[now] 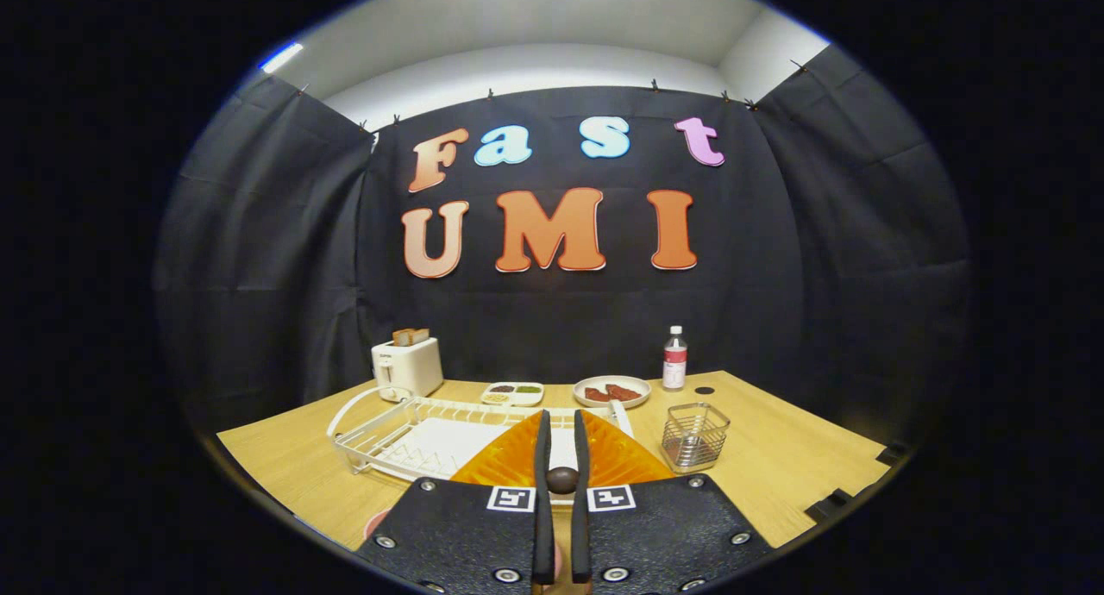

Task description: Take the plate from the dish rack, then take the spoon from the basket and place it into the plate.

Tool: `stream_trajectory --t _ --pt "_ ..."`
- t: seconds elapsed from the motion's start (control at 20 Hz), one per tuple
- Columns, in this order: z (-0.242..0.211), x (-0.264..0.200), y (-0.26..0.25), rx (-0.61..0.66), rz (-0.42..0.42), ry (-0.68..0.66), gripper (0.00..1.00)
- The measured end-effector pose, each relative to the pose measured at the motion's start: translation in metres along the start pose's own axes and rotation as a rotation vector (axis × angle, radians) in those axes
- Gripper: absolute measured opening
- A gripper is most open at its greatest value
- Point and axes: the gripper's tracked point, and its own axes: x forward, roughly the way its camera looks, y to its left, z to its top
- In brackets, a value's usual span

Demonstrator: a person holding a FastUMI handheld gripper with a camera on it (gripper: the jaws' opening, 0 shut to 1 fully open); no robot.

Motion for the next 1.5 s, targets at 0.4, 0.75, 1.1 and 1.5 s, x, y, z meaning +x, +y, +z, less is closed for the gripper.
stream_trajectory --t 0.4,0.75,1.1,1.5 --pt "-0.04 -0.021 0.045 0.038 0.077 0.007 0.08" --pt "-0.069 -0.015 0.069 0.043 0.13 0.01 0.08" --pt "-0.091 -0.006 0.073 0.027 0.136 0.025 0.08" --pt "-0.117 0.0 0.076 -0.016 0.14 0.102 0.2"
